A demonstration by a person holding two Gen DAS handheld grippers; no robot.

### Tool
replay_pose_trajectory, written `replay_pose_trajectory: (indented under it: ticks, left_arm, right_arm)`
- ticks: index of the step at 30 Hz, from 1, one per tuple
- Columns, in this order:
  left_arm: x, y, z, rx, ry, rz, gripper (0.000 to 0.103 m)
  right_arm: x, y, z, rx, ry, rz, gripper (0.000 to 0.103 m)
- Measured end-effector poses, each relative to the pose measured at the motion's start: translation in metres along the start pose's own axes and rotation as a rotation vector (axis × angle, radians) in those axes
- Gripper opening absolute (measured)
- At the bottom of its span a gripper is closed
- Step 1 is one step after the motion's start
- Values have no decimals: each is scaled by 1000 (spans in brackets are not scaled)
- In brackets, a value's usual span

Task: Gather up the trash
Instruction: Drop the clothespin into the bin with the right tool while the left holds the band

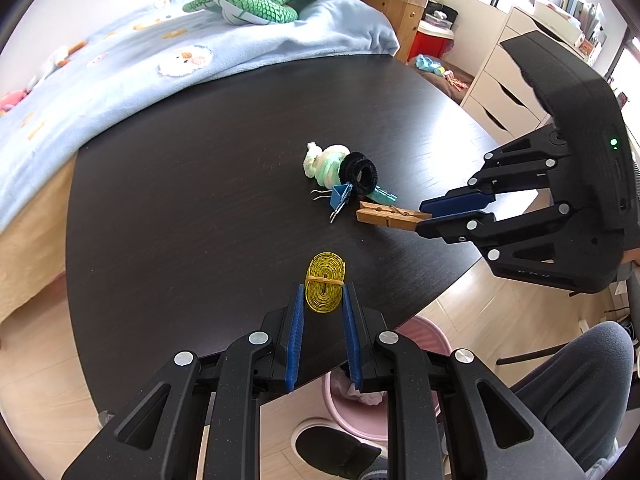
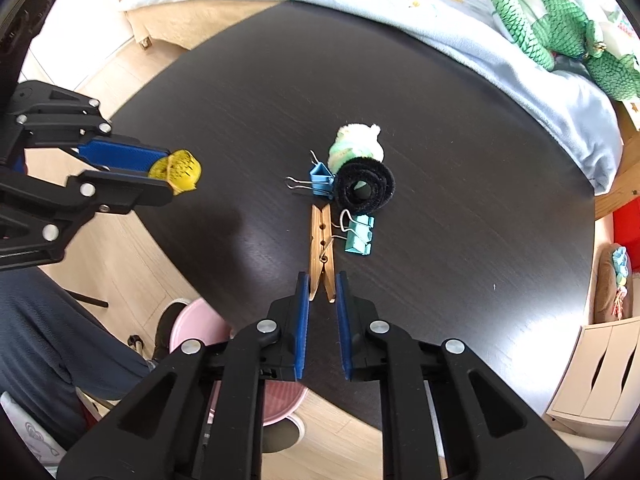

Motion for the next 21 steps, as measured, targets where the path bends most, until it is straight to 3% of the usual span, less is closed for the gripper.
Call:
replay_pose_trajectory:
  ticks: [21]
  left_arm:
    - [41, 50, 23, 90, -47, -12, 19]
  right_arm:
    - [-34, 95, 41, 192, -44, -33, 13]
Point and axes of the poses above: each gripper's, at about its wrist camera, not at the fingertips, and y roughly against the way its jaws point, x to its right, z to its underside, the point moved 9 cm from there along -y, roughly the way its jaws point, and after that the axes turned 1 degree about -y, right-handed, at the moved point
